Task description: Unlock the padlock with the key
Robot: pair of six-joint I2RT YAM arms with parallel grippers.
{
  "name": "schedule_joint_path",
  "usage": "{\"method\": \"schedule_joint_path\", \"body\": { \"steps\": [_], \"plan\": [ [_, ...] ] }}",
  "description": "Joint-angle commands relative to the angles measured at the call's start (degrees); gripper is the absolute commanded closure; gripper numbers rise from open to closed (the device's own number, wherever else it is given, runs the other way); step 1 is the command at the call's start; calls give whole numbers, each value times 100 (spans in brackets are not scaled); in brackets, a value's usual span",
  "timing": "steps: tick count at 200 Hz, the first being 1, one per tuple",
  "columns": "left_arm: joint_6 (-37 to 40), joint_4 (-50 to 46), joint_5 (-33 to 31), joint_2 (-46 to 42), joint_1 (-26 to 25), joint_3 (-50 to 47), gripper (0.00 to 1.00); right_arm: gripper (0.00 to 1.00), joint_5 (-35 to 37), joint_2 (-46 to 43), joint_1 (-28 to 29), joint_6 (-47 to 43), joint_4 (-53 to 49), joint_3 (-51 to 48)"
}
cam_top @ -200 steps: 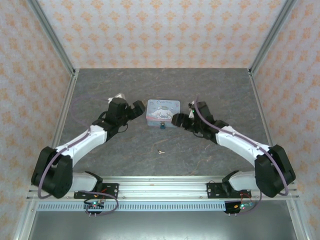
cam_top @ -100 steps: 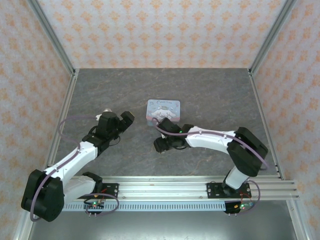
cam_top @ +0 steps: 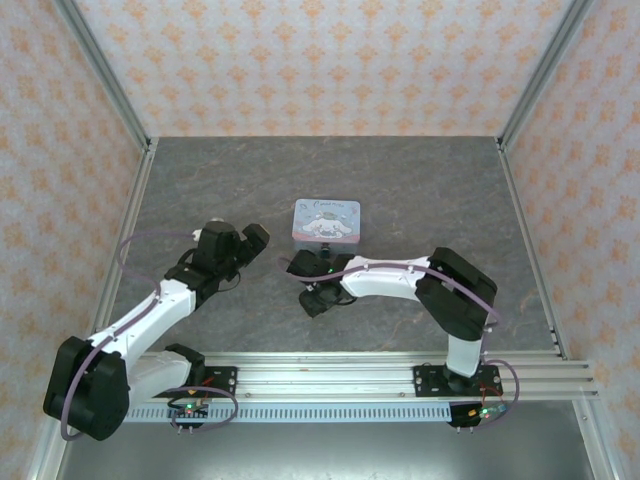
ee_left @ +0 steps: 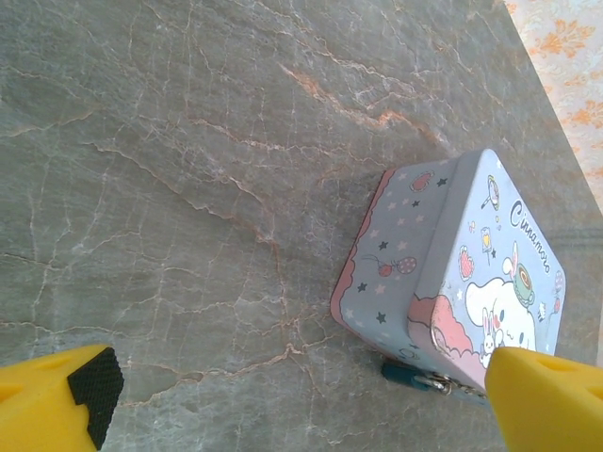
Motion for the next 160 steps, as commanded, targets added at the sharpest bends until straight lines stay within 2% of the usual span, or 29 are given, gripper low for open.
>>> {"method": "schedule_joint_path", "body": {
  "steps": [1, 111, 133, 160],
  "plan": [
    [133, -255, -13, 36, 70, 242, 0, 54, 166, 136, 65, -39, -234, 18],
    [-86, -714, -209, -35, 71, 542, 0, 62, 245, -108, 138, 361, 85, -695],
    [-108, -683, -179, 88, 72, 549, 0, 66, 251, -163, 138, 433, 175, -751],
    [-112, -652, -162, 244, 71, 595, 0, 77, 260, -189, 137, 454, 256, -819]
  ]
}}
